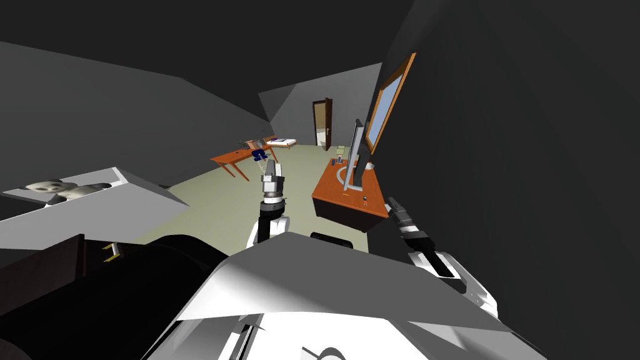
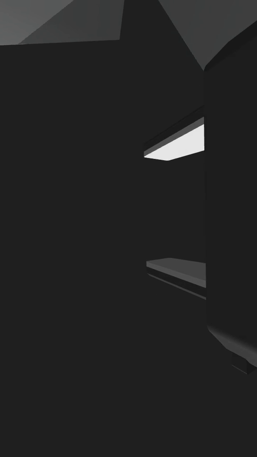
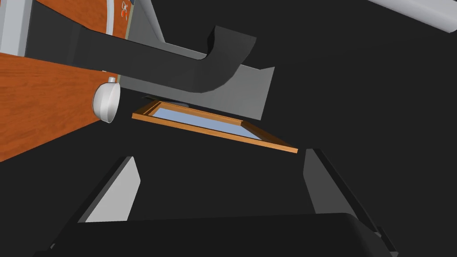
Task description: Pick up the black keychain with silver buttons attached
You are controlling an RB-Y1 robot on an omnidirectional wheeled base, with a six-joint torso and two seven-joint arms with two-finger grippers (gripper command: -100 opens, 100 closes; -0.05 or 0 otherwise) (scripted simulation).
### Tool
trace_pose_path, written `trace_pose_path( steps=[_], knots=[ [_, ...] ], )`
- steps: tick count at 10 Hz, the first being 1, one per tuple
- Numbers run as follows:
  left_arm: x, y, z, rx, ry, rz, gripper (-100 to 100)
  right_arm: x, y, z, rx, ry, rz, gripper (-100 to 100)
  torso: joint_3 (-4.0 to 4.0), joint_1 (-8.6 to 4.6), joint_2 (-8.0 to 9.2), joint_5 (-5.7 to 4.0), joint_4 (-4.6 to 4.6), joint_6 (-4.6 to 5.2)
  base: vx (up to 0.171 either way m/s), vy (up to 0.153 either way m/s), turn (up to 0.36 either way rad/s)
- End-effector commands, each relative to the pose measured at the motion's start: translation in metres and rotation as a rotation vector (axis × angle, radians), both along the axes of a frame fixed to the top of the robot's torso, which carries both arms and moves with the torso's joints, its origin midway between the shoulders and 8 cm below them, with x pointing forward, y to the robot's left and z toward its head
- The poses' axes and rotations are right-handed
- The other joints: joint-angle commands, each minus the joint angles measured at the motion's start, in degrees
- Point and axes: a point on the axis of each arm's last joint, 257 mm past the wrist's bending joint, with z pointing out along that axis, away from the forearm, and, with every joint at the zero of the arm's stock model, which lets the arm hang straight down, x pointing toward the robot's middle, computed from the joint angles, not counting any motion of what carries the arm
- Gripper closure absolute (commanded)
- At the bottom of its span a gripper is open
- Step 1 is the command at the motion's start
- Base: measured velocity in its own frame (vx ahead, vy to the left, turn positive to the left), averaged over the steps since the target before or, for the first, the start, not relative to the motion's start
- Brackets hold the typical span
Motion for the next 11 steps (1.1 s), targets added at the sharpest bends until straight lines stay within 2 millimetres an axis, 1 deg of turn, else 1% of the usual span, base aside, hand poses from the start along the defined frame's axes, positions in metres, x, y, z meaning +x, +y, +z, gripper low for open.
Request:
trace_pose_path(
  steps=[1, 2, 3, 5, 6, 8, 9, 11],
  knots=[
    [0.0, 0.0, 0.0, 0.0, 0.0, 0.0, 0, 0.0, 0.0, 0.0, 0.0, 0.0, 0.0, -100, 0.0, 0.0, 0.0, 0.0, 0.0, 0.0, 0.011, 0.016, 0.045],
    [0.0, 0.0, 0.0, 0.0, 0.0, 0.0, 0, 0.0, 0.0, 0.0, 0.0, 0.0, 0.0, -100, -0.03, 0.07, -0.05, 0.02, -0.01, -0.01, -0.008, -0.012, -0.034],
    [0.0, 0.0, 0.0, 0.0, 0.0, 0.0, 0, -0.01, -0.006, -0.024, -0.004, 0.056, 0.003, -100, -0.01, 0.0, 0.0, 0.01, -0.01, 0.02, 0.037, 0.044, 0.142],
    [0.0, 0.0, 0.0, 0.0, 0.0, 0.0, 0, -0.02, -0.011, -0.045, -0.005, 0.107, 0.001, -100, -0.12, 0.24, -0.2, 0.05, -0.05, -0.03, 0.043, 0.058, 0.167],
    [0.0, 0.0, 0.0, 0.0, 0.0, 0.0, 0, -0.034, -0.017, -0.072, -0.004, 0.172, -0.003, -100, -0.1, 0.22, -0.17, 0.05, -0.04, -0.01, 0.051, 0.071, 0.2],
    [0.0, 0.0, 0.0, 0.0, 0.0, 0.0, 0, -0.034, -0.017, -0.072, -0.004, 0.172, -0.003, -100, -0.09, 0.2, -0.14, 0.06, -0.04, -0.01, 0.015, 0.02, 0.058],
    [0.0, 0.0, 0.0, 0.0, 0.0, 0.0, 0, -0.043, -0.02, -0.087, -0.003, 0.209, -0.006, -100, -0.04, 0.08, -0.06, 0.03, -0.02, 0.0, 0.017, 0.024, 0.066],
    [0.0, 0.0, 0.0, 0.0, 0.0, 0.0, 0, -0.064, -0.028, -0.121, -0.001, 0.292, -0.017, -100, -0.08, 0.22, -0.14, 0.05, -0.03, -0.03, 0.048, 0.066, 0.188]
  ],
)
